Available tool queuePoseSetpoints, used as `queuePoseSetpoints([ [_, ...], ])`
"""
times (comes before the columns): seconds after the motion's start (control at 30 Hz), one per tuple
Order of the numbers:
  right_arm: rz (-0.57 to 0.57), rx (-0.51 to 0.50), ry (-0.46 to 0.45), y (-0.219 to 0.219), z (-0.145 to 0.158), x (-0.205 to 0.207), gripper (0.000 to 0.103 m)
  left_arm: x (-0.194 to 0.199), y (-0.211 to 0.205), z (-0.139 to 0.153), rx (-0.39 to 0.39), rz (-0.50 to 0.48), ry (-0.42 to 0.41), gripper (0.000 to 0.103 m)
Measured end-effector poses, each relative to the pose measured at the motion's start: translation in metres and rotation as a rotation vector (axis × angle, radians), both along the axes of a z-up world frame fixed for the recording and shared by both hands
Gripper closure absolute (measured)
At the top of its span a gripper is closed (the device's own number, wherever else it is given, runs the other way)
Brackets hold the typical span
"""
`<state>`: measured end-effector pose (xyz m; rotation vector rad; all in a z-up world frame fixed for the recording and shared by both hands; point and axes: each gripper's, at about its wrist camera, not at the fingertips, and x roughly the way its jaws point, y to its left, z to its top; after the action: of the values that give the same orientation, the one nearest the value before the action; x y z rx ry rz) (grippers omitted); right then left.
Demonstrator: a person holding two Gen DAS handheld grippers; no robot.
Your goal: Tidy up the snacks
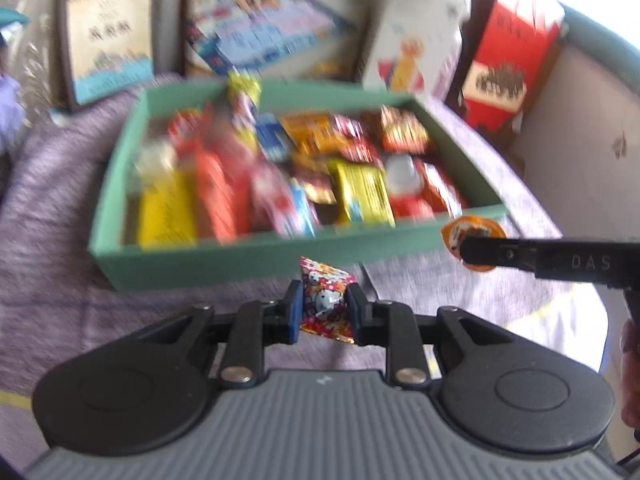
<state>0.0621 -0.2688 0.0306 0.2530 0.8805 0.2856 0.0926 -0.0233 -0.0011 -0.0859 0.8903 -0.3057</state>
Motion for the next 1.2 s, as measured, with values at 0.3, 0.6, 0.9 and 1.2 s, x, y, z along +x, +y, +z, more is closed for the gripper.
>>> queuePoseSetpoints([
  [0.3, 0.048, 0.036, -0.028, 0.027, 0.021, 0.045, 0.082, 0.044, 0.022, 0.031, -0.023, 0.055, -0.061, 0.08],
  [0.6, 0.059, 0.057, 0.044, 0.033, 0.0, 0.071, 0.076, 0.066, 0.013, 0.01, 0.014, 0.062, -0.006, 0.065],
  [0.9, 0.002, 0.043, 0.013, 0.028, -0.001, 0.069, 0.0, 0.062, 0.016, 0.001, 0.058, 0.128, -0.008, 0.0],
  [1.2, -0.009, -0.025, 0.014, 0.031, 0.004, 0.052, 0.0, 0.051, 0.017, 0.003, 0.069, 0.131, 0.004, 0.0],
])
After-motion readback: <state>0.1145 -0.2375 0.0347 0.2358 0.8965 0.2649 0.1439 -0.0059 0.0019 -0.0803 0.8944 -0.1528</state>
